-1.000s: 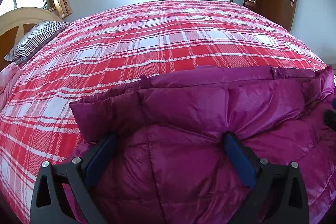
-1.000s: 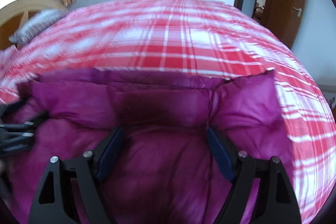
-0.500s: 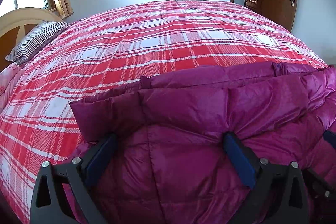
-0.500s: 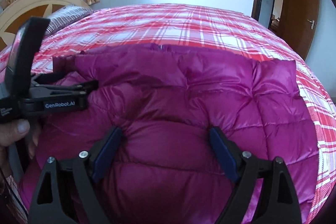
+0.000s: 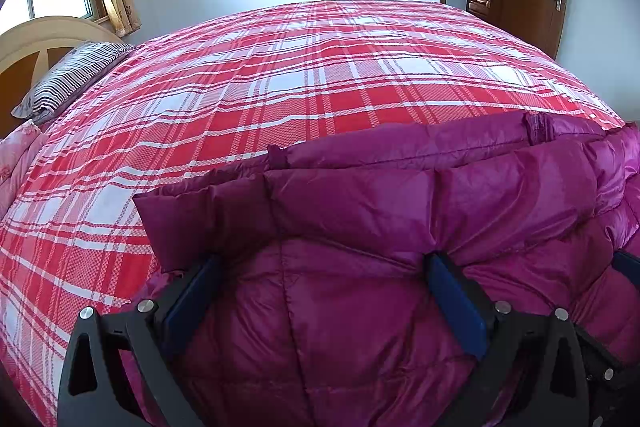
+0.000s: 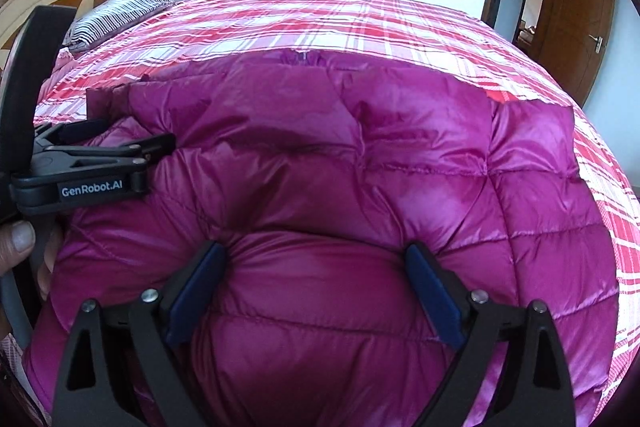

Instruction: Fold large clothes

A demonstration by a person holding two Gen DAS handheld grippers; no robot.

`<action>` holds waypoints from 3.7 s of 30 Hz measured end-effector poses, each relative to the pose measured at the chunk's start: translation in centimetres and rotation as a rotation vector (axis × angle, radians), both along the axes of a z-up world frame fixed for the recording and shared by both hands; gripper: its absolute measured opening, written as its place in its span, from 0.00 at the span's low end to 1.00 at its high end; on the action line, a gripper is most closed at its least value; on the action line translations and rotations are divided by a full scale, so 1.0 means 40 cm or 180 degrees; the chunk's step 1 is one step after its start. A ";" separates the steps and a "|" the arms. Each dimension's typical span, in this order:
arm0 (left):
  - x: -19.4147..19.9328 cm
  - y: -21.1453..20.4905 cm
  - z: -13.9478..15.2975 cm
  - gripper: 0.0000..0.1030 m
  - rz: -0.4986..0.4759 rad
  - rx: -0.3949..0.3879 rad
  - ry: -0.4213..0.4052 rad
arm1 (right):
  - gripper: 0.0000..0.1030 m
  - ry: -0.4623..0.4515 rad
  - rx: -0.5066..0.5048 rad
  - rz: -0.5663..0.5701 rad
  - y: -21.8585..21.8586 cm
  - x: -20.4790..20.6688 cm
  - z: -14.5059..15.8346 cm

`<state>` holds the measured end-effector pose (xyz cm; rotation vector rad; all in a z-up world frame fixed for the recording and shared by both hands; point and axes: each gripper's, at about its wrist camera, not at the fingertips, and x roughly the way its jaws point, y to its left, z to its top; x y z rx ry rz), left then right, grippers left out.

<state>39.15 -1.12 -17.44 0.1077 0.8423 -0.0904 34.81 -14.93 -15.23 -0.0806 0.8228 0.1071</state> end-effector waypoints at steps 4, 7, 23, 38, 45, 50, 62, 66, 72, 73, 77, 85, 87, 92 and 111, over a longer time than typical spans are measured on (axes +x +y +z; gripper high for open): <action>0.000 0.000 0.000 0.99 0.0002 0.0009 -0.0003 | 0.92 0.0015 -0.0006 -0.0005 0.001 0.002 -0.003; 0.001 0.000 -0.001 0.99 0.0001 0.0005 0.0010 | 0.93 0.0026 -0.0012 0.0000 0.001 0.002 -0.004; -0.223 0.289 0.096 0.99 0.0101 -0.0766 0.0087 | 0.94 0.0000 0.0078 0.0010 -0.004 0.003 -0.010; -0.264 0.310 0.000 0.21 -0.0267 -0.1860 0.0344 | 0.94 -0.0050 0.0156 0.0034 -0.020 -0.003 -0.002; -0.301 0.357 0.008 0.16 -0.0318 -0.2255 0.0275 | 0.92 -0.0100 0.0217 0.0139 -0.028 -0.110 0.073; -0.341 0.335 0.096 0.16 -0.0547 -0.2762 0.0038 | 0.95 0.0060 -0.0113 0.0191 0.000 -0.129 0.002; -0.367 -0.129 0.387 0.16 -0.1699 -0.2392 -0.0365 | 0.97 -0.0038 0.0395 0.0415 -0.065 -0.136 0.007; -0.396 -0.287 0.370 0.17 -0.2049 -0.2048 -0.0462 | 0.96 -0.0084 0.0671 0.0394 -0.172 -0.195 0.040; -0.453 -0.467 0.227 0.17 -0.2555 -0.1443 -0.0431 | 0.96 -0.0373 0.1182 -0.0201 -0.454 -0.296 0.132; -0.456 -0.490 0.194 0.17 -0.2618 -0.1297 -0.0382 | 0.96 -0.0515 0.1286 -0.0417 -0.511 -0.312 0.158; -0.480 -0.541 0.128 0.21 -0.2660 -0.0916 -0.0449 | 0.94 -0.0799 0.1679 -0.0366 -0.581 -0.317 0.243; -0.589 -0.455 0.268 0.54 -0.2604 -0.0744 -0.0944 | 0.48 -0.0084 0.1108 -0.0111 -0.455 -0.126 0.178; -0.621 -0.377 0.304 0.92 -0.2490 -0.0808 -0.1257 | 0.48 -0.0031 0.1047 -0.0198 -0.480 -0.139 0.148; -0.510 -0.261 0.254 0.96 -0.1808 -0.0607 -0.1142 | 0.58 -0.0008 0.0914 -0.0435 -0.531 -0.167 0.145; -0.376 -0.213 0.169 0.96 -0.0685 -0.0861 -0.0805 | 0.71 -0.0829 0.2005 -0.1104 -0.451 -0.129 0.209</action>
